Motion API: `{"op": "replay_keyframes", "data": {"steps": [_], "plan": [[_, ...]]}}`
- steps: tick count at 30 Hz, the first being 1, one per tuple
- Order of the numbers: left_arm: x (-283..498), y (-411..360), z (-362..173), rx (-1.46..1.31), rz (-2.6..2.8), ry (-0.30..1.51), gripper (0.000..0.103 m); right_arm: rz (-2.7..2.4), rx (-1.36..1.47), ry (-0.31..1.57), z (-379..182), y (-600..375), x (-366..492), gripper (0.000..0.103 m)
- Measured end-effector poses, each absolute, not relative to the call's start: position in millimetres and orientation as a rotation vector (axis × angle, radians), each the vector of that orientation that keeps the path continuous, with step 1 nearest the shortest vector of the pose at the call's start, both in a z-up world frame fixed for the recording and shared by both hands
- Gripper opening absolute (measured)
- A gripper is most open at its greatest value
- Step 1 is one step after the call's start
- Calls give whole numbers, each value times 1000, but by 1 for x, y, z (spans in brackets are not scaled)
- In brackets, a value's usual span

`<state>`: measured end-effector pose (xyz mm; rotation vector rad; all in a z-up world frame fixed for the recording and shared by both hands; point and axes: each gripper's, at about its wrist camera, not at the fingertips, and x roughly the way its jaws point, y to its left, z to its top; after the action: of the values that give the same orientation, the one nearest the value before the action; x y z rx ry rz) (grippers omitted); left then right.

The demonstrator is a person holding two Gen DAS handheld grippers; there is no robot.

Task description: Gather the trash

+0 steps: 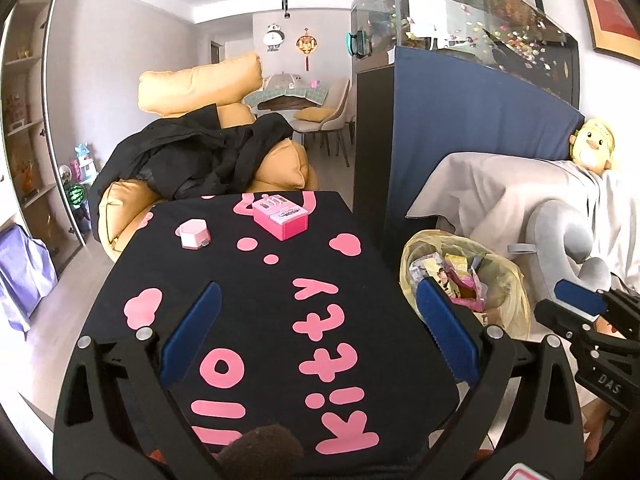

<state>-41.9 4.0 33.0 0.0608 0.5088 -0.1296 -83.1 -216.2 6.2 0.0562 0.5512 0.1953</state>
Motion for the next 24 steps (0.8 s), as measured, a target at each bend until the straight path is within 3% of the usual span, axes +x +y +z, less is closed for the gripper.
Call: {"op": "replay_keyframes", "data": {"steps": [24], "plan": [[-45,3,35,56,-135,501,94,195,46,551,8,-211,-84,43]]}}
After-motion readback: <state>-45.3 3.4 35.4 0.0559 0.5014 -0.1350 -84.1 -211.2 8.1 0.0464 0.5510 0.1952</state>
